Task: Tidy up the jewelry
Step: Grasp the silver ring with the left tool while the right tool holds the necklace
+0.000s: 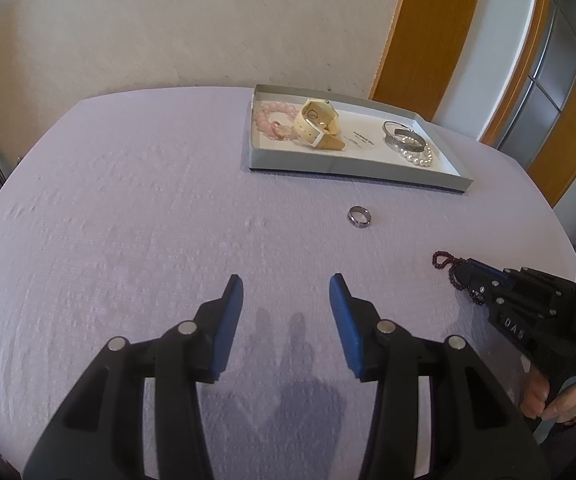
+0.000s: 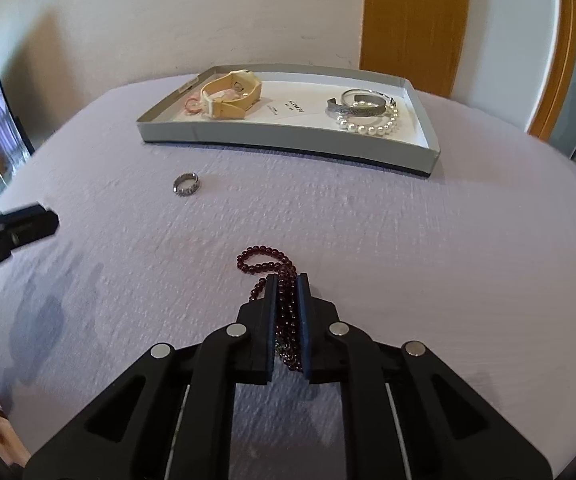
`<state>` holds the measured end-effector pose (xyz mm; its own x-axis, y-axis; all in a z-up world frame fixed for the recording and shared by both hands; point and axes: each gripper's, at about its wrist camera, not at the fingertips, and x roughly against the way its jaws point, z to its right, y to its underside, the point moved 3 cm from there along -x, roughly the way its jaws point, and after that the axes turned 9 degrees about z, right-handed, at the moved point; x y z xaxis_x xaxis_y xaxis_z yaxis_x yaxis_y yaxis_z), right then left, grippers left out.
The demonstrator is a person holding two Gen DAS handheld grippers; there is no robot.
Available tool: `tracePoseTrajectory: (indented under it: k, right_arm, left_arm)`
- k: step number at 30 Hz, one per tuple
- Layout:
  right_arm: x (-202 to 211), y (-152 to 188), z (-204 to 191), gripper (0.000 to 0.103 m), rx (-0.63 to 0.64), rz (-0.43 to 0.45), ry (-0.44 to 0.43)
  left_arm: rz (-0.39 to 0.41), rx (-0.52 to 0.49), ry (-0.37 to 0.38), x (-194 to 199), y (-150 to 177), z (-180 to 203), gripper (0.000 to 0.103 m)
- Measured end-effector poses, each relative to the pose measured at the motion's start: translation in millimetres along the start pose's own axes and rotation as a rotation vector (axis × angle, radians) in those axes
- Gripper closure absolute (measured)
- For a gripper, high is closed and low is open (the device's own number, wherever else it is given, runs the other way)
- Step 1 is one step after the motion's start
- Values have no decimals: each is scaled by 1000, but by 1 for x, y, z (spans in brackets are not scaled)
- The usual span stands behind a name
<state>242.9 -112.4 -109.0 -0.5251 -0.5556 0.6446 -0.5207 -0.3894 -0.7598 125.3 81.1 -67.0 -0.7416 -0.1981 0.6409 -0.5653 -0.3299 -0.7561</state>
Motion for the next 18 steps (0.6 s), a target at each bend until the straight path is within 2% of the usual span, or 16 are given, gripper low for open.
tracePoseTrajectory:
  k: [7, 18]
  right_arm:
    - [15, -17, 18, 94, -100, 53, -49]
    - [41, -46, 39, 94, -158, 142, -83]
  left_arm:
    - [-12, -8, 13, -9, -3, 6, 58]
    - [-38, -41, 43, -37, -10, 32, 58]
